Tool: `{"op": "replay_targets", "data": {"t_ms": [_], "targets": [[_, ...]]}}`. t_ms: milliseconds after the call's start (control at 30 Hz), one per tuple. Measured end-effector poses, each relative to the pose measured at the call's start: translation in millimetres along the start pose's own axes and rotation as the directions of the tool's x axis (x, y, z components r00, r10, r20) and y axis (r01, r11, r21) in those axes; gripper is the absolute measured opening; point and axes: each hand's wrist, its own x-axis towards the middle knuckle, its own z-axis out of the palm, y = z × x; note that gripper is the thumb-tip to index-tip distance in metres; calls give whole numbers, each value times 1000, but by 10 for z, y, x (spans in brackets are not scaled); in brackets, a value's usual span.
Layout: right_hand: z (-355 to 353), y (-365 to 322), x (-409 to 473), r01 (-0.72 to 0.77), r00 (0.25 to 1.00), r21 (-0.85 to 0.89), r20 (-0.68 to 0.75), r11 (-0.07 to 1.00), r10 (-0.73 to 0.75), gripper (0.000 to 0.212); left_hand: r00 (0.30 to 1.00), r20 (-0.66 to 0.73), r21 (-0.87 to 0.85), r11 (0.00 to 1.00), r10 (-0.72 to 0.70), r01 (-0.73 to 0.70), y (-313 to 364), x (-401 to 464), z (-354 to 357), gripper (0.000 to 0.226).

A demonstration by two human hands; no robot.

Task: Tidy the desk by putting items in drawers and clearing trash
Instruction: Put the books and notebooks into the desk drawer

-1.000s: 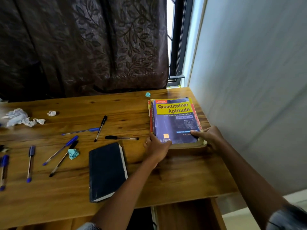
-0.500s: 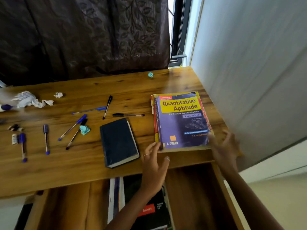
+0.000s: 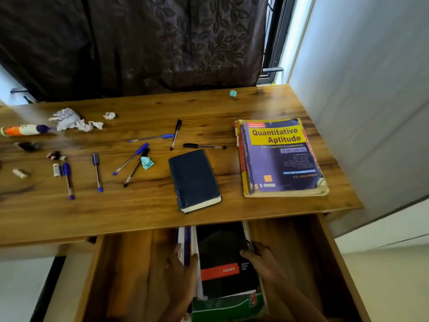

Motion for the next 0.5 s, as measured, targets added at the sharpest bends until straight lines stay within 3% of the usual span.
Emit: {"op": "replay_targets", "data": {"t_ms": [100, 200, 367, 433, 500], "targets": [[97, -375, -314, -10, 1000, -37, 13, 999, 11, 45, 999, -33, 43, 999, -23, 25, 7, 24, -55, 62], [239, -485, -334, 10, 996, -184, 86, 983, 7, 53, 999, -39, 123, 992, -28, 33, -73, 97, -194, 66], [480, -469, -359, -46, 991, -152, 119, 987, 64, 67, 999, -17, 121, 992, -33, 34, -196, 224, -365, 68], [442, -492, -386, -41, 994, -100, 99, 994, 51, 53, 999, -12, 102, 994, -49, 49, -232, 222, -340, 68], [331, -533, -415, 58, 998, -106, -27, 993, -61, 27, 998, -49, 154, 987, -44, 51, -232, 174, -289, 69]]}}
